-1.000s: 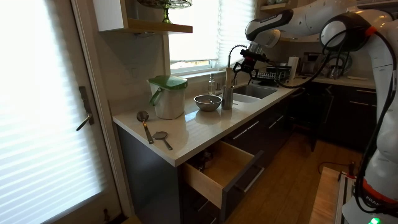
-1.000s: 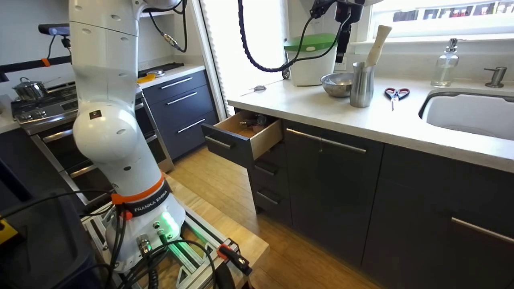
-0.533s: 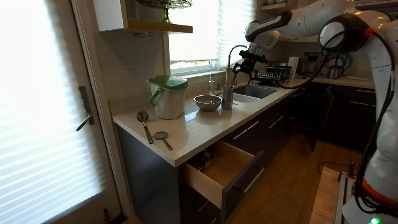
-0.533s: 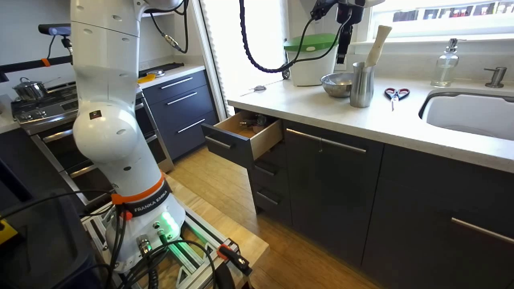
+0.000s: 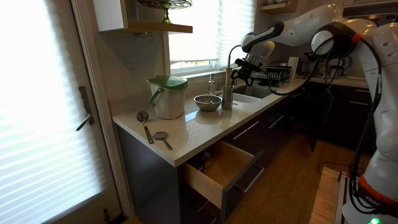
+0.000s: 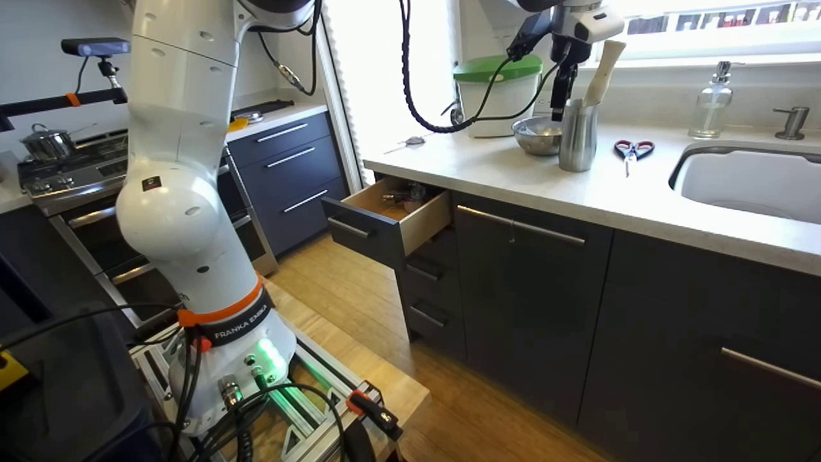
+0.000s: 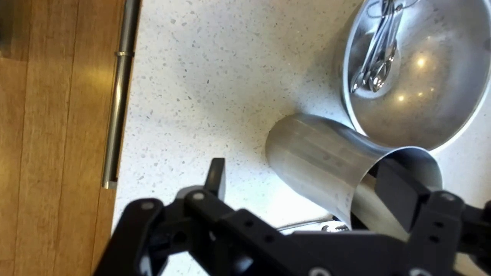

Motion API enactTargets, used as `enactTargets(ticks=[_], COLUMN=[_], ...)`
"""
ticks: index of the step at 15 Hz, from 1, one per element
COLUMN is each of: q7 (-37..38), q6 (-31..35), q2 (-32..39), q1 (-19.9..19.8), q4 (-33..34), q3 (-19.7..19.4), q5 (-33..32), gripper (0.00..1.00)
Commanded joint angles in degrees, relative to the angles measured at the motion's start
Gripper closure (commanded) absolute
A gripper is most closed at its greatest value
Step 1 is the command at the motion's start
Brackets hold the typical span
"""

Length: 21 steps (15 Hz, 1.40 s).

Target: Move the silver bottle to the left

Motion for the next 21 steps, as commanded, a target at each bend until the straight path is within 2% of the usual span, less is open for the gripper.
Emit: enactTargets(ticks=[1,8,9,11,12,19,20,21], q7=[1.8,4.5,4.9,5.6,5.9,7.2,7.1,7.1], q6=[2.7,6.0,6.5,6.9,7.1,10.6,10.8,11.0], q2=[2.1,4.8,5.1,5.7,6.1,6.6,6.3,5.8], q1=[-1.7,-2.2,-2.2,-2.1,-2.1,-2.0,-2.1,-2.2], q4=[1.8,4.0,4.1,4.7,5.0,4.6,4.3,3.7], q3=[1.7,2.8,2.9,3.0,3.0,2.6,2.6,2.4], q5=[2.8,3.8,3.7,3.2,2.9,1.8,1.7,1.6], gripper=[0.00,0.00,0.22,0.32,0.42,0.94,0.99,1.00])
